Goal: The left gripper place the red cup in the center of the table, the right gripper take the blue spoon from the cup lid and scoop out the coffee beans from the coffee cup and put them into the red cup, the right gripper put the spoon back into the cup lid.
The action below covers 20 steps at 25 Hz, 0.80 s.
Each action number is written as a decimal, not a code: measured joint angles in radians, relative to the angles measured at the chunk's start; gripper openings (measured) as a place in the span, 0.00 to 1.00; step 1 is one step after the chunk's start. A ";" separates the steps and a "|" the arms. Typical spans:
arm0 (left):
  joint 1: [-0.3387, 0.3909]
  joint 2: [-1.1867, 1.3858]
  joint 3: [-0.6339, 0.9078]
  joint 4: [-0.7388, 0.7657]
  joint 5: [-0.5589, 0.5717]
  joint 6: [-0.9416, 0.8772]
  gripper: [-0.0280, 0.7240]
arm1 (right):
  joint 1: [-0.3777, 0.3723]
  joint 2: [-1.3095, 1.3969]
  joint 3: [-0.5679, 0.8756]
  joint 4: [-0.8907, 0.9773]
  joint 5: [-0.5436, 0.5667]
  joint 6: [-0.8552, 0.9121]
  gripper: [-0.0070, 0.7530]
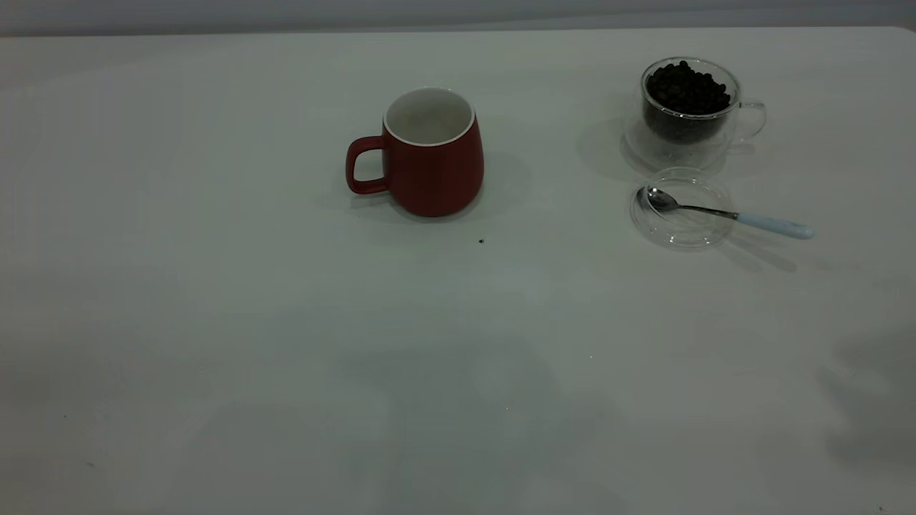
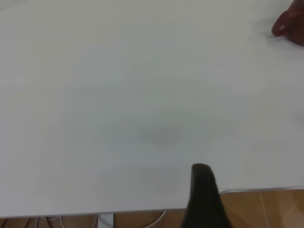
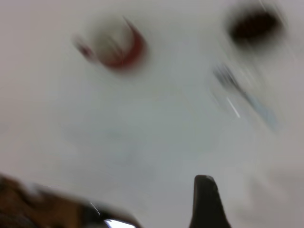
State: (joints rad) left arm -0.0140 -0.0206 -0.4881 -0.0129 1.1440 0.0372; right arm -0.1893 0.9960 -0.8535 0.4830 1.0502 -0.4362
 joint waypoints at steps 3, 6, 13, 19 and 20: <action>0.000 0.000 0.000 0.000 0.000 0.000 0.82 | 0.000 -0.195 0.031 -0.293 0.120 0.225 0.71; 0.000 0.000 0.000 0.000 0.000 0.000 0.82 | 0.000 -0.416 0.098 -0.446 0.166 0.337 0.71; 0.000 0.000 0.000 0.000 0.000 0.000 0.82 | 0.036 -0.690 0.284 -0.476 0.158 0.380 0.71; 0.000 0.000 0.000 0.000 0.000 0.000 0.82 | 0.190 -0.698 0.343 -0.469 0.135 0.381 0.71; 0.000 0.000 0.000 0.000 0.000 0.000 0.82 | 0.207 -0.698 0.343 -0.469 0.137 0.381 0.71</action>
State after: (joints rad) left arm -0.0140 -0.0206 -0.4881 -0.0129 1.1440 0.0372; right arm 0.0180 0.2977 -0.5101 0.0144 1.1868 -0.0551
